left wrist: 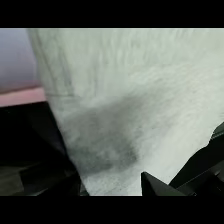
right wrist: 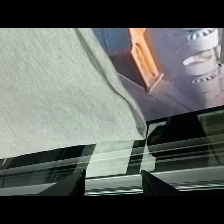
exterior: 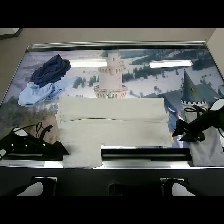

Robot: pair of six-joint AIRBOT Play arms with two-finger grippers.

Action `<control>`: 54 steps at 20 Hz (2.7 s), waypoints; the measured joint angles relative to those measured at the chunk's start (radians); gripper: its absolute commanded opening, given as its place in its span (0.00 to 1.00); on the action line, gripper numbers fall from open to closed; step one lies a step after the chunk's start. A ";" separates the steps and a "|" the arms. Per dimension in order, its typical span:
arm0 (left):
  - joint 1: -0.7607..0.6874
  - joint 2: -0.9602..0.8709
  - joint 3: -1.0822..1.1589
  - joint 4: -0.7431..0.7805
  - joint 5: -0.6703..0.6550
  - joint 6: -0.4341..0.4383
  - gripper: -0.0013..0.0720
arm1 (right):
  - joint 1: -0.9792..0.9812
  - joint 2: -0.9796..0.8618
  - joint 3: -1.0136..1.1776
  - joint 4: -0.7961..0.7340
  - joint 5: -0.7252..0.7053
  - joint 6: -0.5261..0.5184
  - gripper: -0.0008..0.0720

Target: Fold the shirts.

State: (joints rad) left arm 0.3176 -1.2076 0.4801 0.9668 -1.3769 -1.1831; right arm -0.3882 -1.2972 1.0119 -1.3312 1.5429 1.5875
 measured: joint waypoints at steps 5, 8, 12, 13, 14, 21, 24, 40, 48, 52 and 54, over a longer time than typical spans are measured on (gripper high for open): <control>0.003 0.008 -0.066 -0.039 0.040 0.006 0.07 | 0.000 0.013 -0.047 -0.013 -0.022 -0.006 0.75; 0.002 0.010 -0.076 -0.059 0.065 0.006 0.06 | 0.000 0.014 -0.120 -0.014 -0.060 -0.015 0.77; 0.002 0.014 -0.080 -0.075 0.078 0.006 0.06 | 0.000 -0.001 -0.192 0.023 -0.170 -0.028 0.73; 0.003 0.015 -0.080 -0.076 0.080 0.006 0.06 | 0.000 -0.010 -0.201 0.035 -0.196 -0.029 0.73; 0.002 0.015 -0.081 -0.079 0.082 0.006 0.06 | 0.000 -0.021 -0.206 0.045 -0.218 -0.029 0.64; 0.003 0.035 -0.057 -0.085 0.085 0.017 0.06 | -0.001 -0.079 -0.206 0.145 -0.314 -0.038 0.08; 0.005 0.123 0.047 -0.087 0.082 0.018 0.05 | -0.003 -0.050 -0.137 0.156 -0.330 -0.067 0.07; -0.104 -0.381 0.789 -0.097 0.266 -0.148 0.77 | 0.212 -0.414 0.407 0.111 -0.525 0.187 0.49; -0.080 -0.426 0.860 -0.168 0.187 -0.152 0.92 | 0.110 -0.474 0.505 0.119 -0.362 0.143 0.96; -0.087 -0.346 0.869 -0.228 0.165 -0.134 0.92 | 0.092 -0.540 0.519 0.225 -0.269 0.081 0.92; -0.101 -0.308 0.870 -0.262 0.160 -0.124 0.92 | 0.096 -0.566 0.523 0.282 -0.260 0.074 0.63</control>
State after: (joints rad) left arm 0.2161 -1.5158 1.3502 0.7044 -1.2167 -1.3071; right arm -0.2924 -1.8629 1.5349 -1.0496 1.2831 1.6611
